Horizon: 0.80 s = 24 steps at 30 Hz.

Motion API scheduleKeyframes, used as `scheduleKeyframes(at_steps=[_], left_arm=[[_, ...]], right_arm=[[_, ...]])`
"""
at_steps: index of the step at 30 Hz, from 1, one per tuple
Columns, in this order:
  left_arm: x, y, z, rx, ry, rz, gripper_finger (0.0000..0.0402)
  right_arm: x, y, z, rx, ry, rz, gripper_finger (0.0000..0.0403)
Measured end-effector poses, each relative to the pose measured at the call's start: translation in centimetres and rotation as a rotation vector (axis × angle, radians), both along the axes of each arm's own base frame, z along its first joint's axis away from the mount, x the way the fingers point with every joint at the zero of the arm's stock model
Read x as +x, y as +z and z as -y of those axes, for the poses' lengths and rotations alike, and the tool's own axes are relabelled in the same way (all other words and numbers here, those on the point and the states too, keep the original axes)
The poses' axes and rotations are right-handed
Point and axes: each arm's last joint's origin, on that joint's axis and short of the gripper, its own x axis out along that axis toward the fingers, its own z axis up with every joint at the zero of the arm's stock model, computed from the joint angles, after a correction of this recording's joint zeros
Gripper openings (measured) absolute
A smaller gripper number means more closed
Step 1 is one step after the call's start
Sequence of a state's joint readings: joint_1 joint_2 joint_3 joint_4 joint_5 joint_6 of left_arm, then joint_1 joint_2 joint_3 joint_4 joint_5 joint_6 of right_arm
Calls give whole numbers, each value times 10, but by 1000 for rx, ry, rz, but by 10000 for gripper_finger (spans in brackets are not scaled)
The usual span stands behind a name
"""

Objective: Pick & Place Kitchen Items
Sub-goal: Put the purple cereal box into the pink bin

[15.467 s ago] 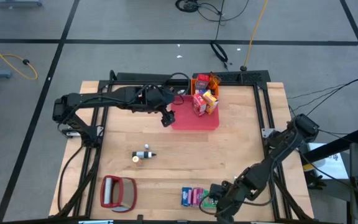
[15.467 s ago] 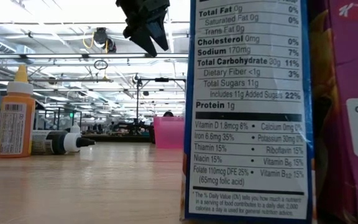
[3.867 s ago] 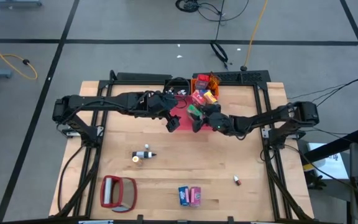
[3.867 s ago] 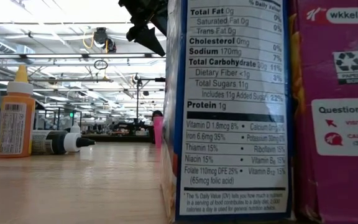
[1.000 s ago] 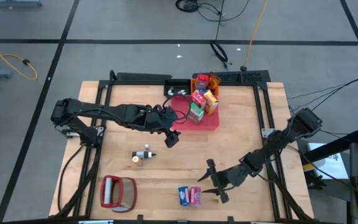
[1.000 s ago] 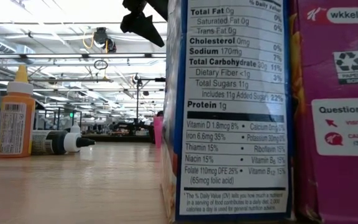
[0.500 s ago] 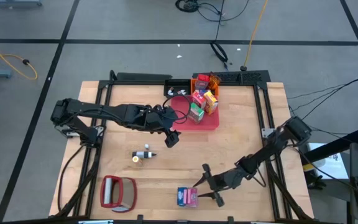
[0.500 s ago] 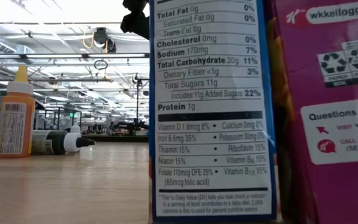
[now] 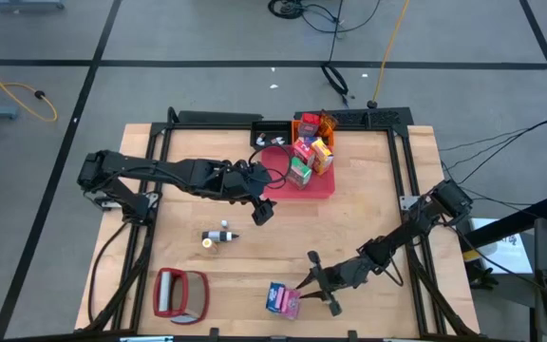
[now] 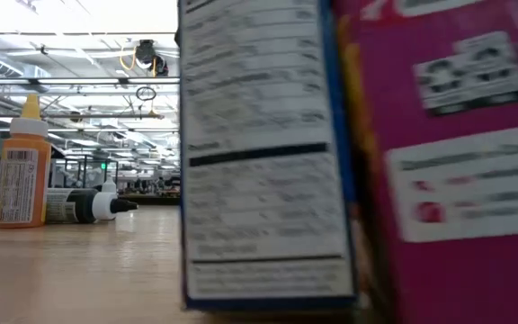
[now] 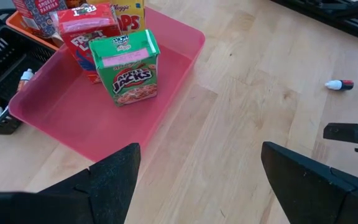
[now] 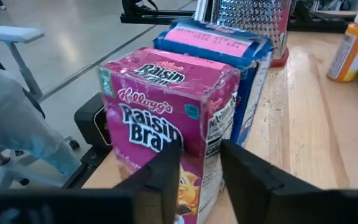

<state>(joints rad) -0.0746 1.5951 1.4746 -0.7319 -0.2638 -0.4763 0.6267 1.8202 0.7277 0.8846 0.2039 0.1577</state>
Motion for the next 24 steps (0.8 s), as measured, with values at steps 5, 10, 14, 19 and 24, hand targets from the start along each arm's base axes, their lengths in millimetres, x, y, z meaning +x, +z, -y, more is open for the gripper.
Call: scheduleKeyframes(at_steps=[5,10,14,19,24], left_arm=[[0,0,0,0,0,0,335],[0,0,0,1,0,0,335],[0,0,0,1,1,0,335],[0,0,0,1,0,0,335],[0,0,0,1,0,2,335]], right_arm=[[2,-1,3,40,-24,-34,34],[2,-2,4,69,-19,-62,7],[1,-3,3,74,-18,-72,3],[-2,1,2,89,-26,-91,1],[-9,12,6,50,-71,-132,1]])
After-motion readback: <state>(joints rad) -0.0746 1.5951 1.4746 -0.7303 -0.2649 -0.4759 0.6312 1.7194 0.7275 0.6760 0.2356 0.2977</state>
